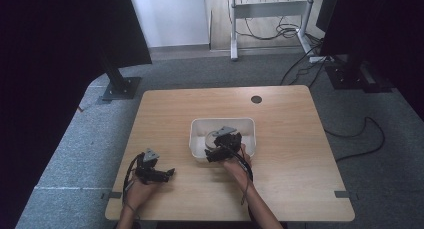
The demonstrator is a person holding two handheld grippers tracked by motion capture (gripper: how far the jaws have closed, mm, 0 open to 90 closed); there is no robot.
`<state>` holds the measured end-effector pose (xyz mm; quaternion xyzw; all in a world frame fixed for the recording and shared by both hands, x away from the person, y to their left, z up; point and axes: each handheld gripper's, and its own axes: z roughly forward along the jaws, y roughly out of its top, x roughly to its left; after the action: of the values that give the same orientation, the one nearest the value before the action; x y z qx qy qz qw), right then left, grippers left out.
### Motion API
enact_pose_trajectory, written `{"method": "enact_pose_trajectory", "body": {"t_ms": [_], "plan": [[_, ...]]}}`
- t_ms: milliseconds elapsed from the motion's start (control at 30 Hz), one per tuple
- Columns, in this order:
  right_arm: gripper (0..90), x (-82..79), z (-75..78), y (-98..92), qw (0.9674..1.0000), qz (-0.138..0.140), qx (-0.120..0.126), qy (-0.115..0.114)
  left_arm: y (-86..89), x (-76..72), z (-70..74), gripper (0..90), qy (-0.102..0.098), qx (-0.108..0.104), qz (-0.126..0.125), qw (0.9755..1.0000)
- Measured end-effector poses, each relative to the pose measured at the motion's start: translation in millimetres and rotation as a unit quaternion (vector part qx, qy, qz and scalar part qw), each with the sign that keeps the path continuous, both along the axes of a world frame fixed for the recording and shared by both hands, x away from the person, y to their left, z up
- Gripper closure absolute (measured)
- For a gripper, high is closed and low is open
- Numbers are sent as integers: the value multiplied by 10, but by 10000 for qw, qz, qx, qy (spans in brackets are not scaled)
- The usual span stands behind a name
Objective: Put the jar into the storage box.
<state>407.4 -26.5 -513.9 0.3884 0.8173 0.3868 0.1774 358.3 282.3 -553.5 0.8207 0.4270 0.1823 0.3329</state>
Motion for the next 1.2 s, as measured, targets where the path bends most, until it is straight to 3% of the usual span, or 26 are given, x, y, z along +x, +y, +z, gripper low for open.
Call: {"method": "enact_pose_trajectory", "body": {"t_ms": [533, 1200], "plan": [[25, -114, 140, -109, 9998, 48, 54, -210, 0, 3, 1, 0, 2, 10, -4, 10000], [32, -255, 186, -207, 9994, 149, 60, -297, -1, 3, -1, 0, -5, -3, 1, 10000]]}}
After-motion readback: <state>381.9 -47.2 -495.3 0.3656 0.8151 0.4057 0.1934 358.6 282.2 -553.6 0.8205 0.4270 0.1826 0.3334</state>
